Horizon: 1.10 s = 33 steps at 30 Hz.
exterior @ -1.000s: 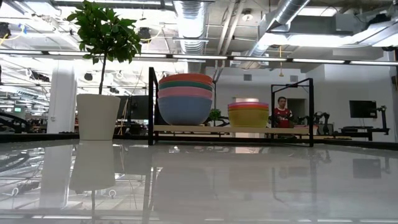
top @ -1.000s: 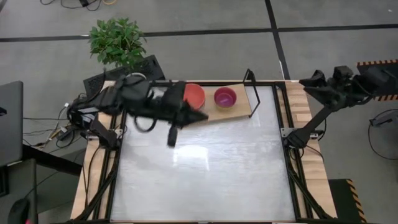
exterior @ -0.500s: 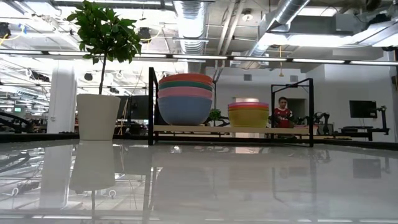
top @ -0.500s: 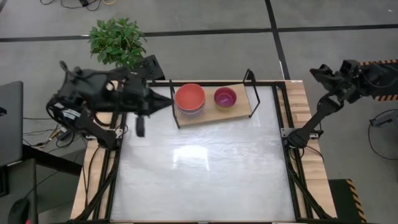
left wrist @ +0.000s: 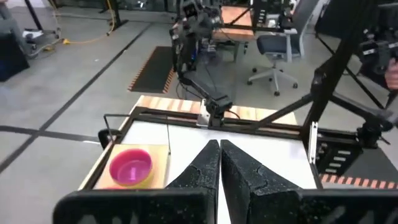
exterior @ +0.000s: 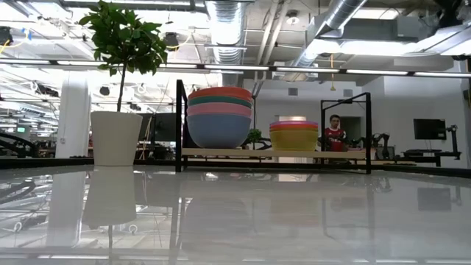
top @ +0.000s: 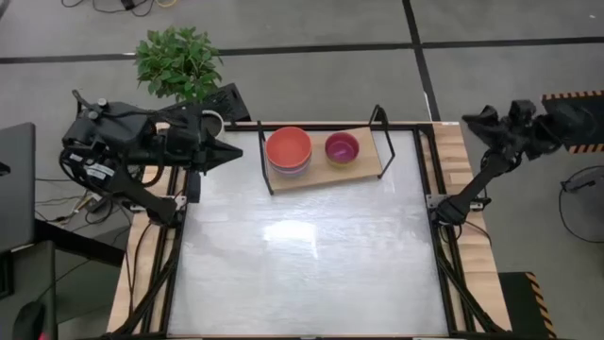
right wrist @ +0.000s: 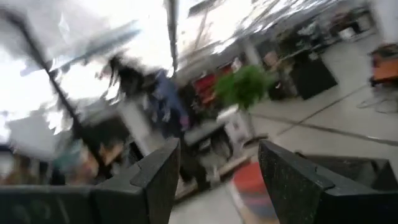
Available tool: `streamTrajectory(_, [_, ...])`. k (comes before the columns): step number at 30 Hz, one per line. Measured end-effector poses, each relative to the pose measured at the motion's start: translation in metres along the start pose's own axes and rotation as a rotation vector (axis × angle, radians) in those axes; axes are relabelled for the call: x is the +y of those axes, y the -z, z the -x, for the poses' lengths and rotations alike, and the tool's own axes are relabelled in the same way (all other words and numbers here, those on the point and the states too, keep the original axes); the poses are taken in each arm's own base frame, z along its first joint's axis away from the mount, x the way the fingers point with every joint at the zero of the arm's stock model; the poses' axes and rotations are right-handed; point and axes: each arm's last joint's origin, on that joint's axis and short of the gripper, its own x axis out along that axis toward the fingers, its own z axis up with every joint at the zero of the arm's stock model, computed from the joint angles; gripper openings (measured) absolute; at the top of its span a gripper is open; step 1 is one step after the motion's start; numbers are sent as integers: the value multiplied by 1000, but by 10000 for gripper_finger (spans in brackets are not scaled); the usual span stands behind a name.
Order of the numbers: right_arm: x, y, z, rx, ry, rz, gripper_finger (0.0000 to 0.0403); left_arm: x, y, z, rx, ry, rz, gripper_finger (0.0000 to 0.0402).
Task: Place and stack bowls onto a shelf
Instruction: Return to Home Position
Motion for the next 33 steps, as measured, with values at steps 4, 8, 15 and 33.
streamTrajectory(4, [-5, 12, 0, 81, 43, 38, 242, -2, 12, -3, 39, -3, -58, 0])
streamTrajectory(8, [-13, 11, 4, 114, 82, 13, 242, 18, 21, 17, 18, -69, -29, 0])
streamTrajectory(15, [-11, -1, 8, 100, -67, 88, 242, 48, 46, 85, -216, -63, 70, 0])
streamTrajectory(33, [-3, -7, -2, 78, -415, 182, 242, 64, 239, 65, -445, 108, 353, 0])
